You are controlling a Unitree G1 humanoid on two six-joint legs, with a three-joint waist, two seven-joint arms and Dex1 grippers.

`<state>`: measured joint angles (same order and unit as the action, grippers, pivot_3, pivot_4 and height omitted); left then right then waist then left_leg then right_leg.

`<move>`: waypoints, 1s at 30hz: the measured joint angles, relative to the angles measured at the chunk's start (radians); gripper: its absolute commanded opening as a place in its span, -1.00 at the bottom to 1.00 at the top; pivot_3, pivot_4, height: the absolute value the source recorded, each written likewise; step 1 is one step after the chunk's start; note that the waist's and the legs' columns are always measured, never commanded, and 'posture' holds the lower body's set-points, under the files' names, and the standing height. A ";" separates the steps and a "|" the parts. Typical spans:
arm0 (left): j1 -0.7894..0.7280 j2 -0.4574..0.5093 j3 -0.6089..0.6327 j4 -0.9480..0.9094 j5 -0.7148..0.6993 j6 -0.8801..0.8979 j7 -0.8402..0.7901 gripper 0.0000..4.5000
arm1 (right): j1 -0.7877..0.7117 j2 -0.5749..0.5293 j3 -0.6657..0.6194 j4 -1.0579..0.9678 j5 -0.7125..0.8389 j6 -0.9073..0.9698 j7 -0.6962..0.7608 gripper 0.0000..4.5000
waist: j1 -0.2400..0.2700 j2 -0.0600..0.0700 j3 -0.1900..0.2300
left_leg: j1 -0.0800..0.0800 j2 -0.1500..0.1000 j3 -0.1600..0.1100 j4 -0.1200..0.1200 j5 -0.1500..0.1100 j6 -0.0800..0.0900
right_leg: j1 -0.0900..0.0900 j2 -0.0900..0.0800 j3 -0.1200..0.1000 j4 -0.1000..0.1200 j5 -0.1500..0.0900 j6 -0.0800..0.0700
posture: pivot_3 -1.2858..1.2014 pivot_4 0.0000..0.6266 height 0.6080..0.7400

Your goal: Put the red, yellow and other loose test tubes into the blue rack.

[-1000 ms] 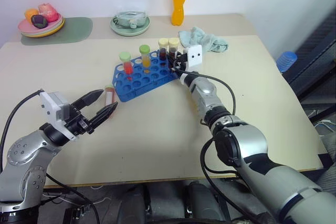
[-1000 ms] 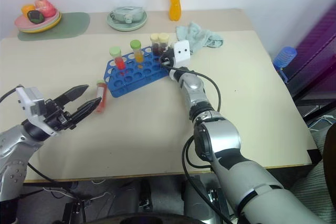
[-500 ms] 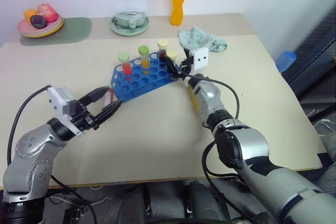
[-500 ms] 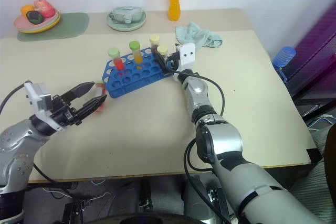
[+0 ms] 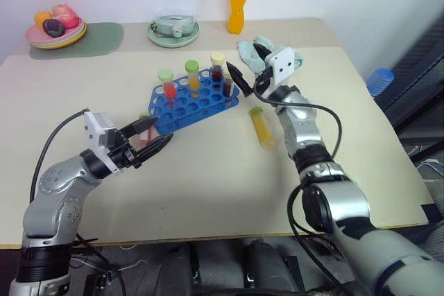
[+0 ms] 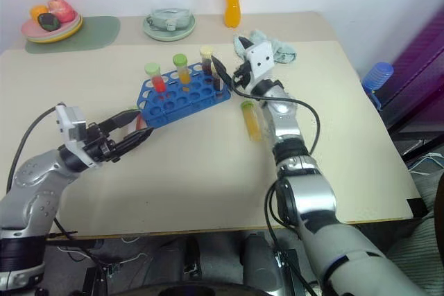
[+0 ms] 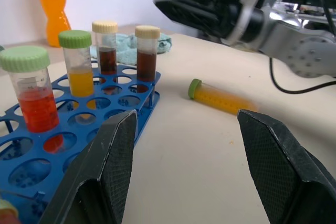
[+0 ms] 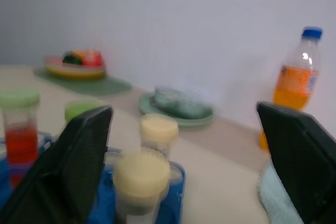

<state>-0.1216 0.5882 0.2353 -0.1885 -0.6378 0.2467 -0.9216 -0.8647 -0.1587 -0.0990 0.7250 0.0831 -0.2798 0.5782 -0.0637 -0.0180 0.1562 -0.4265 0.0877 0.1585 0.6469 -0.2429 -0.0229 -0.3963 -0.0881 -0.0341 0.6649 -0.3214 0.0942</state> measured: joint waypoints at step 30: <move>-0.272 0.006 -0.216 0.306 0.102 -0.060 -0.430 0.39 | -0.041 -0.253 0.013 -0.556 0.206 1.693 -0.174 0.99 | 0.022 0.001 0.001 | -0.002 0.000 0.002 0.000 0.000 0.001 | -0.003 0.002 0.002 0.000 0.000 0.000 | 0.03 -0.52 1.00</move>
<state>-0.3933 0.5937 0.0190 0.1172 -0.5362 0.1869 -1.3519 -0.9054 -0.4114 -0.0857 0.1690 0.2889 1.4132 0.4041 -0.0420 -0.0167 0.1569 -0.4284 0.0874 0.1604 0.6468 -0.2433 -0.0221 -0.3995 -0.0865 -0.0319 0.6646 -0.3217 0.0945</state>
